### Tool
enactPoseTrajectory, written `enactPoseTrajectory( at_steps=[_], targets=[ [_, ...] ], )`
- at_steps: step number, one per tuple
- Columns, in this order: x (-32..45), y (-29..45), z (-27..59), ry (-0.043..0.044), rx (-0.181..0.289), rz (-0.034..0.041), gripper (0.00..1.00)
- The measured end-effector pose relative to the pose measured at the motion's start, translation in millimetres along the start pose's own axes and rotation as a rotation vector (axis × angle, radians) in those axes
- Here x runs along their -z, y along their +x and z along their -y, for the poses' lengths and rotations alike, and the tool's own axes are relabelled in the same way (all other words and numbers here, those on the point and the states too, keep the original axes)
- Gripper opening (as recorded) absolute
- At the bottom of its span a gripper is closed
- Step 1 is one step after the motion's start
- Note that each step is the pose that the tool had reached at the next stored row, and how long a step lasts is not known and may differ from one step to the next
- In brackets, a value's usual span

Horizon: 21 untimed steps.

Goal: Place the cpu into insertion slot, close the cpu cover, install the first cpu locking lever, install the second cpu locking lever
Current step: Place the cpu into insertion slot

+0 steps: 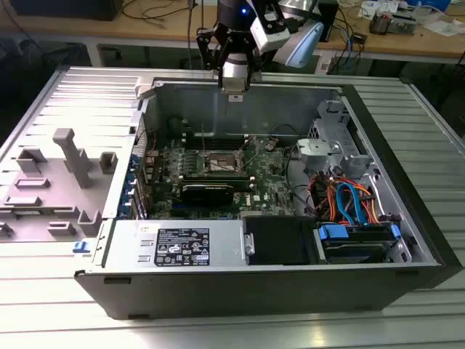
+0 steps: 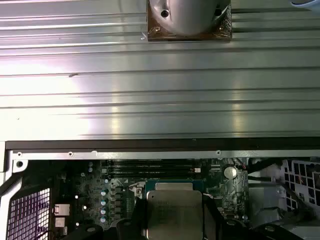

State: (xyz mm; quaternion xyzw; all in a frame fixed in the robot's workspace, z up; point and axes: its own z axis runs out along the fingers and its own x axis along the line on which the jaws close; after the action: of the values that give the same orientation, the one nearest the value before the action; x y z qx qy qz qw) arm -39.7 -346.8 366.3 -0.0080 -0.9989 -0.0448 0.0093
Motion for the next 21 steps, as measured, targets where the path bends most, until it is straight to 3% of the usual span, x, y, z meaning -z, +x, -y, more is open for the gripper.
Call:
enactPoseTrajectory(
  at_steps=[9,21],
  targets=[
    [-0.3,0.0,0.2,-0.0005,-0.014,0.0014,0.55],
    [-1.0,0.0,0.3,-0.0017,-0.121,0.0109,0.55]
  ],
)
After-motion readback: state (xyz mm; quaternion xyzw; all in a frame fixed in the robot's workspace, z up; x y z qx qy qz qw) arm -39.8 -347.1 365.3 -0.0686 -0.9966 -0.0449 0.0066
